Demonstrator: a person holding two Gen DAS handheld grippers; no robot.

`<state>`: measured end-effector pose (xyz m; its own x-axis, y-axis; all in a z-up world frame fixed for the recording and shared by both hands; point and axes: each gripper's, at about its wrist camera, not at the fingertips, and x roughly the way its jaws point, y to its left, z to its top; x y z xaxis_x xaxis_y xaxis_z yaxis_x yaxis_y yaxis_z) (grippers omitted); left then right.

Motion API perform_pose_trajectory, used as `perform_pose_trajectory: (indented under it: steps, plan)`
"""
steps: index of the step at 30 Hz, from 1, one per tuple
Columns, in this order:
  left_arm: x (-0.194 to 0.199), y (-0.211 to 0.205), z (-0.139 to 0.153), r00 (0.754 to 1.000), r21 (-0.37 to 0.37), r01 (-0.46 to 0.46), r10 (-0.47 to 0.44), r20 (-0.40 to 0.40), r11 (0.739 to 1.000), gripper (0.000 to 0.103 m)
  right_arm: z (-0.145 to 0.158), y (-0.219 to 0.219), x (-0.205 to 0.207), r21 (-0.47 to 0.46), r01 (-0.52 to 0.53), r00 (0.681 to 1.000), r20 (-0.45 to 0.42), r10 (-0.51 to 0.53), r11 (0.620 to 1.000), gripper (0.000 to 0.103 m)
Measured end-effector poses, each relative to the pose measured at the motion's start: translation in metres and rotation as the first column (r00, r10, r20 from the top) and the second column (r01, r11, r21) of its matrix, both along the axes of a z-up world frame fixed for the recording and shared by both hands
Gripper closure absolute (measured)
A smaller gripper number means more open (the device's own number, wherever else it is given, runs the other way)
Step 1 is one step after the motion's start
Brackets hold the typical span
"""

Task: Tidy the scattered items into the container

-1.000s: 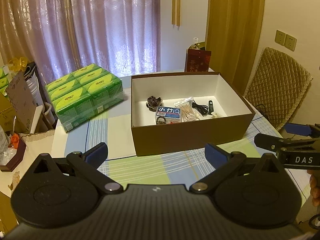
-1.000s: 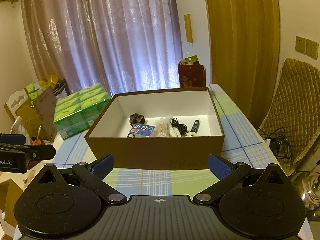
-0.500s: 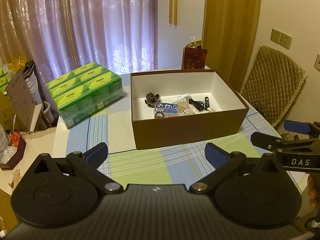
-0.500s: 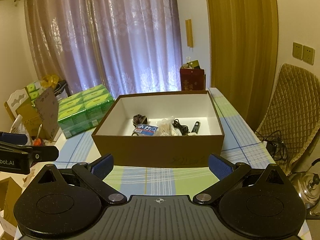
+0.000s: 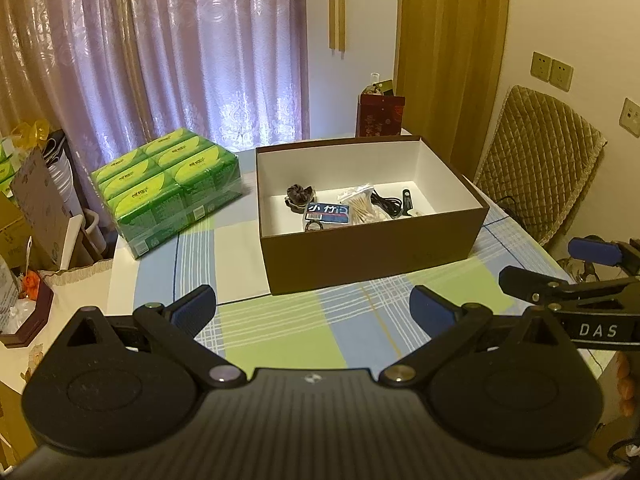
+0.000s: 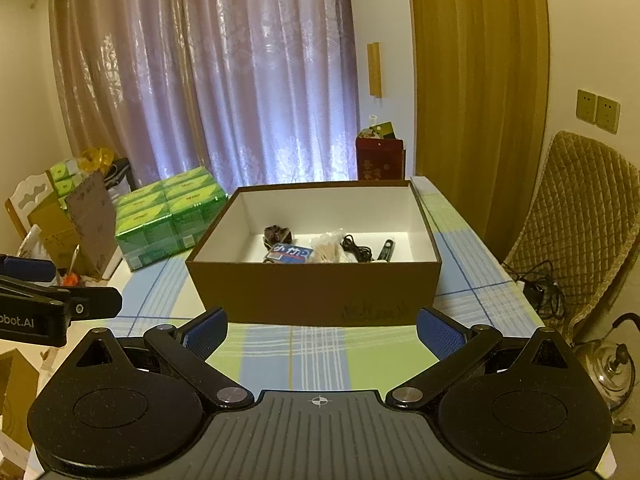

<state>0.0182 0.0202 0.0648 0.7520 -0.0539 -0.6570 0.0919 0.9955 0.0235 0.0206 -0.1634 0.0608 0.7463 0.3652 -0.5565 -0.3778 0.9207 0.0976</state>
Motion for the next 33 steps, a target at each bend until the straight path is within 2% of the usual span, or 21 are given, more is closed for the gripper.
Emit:
perform_pose_trajectory:
  steps: [6,15,33]
  plan:
    - [-0.004,-0.003,-0.003,1.000,0.002,0.006,-0.006,-0.004,1.000,0.001,-0.003,-0.002,-0.004,-0.005,0.000,1.000,-0.004,0.000,1.000,0.000]
    - [-0.004,-0.008,-0.006,0.999,0.009,-0.030,0.031,-0.011,0.999,0.001,-0.006,-0.003,0.005,-0.013,-0.042,0.999,-0.003,0.042,0.999,0.000]
    - [0.023,-0.056,-0.021,0.992,0.036,-0.104,0.107,-0.068,0.994,0.001,-0.017,-0.041,0.044,-0.028,-0.129,0.991,-0.043,0.128,0.991,0.000]
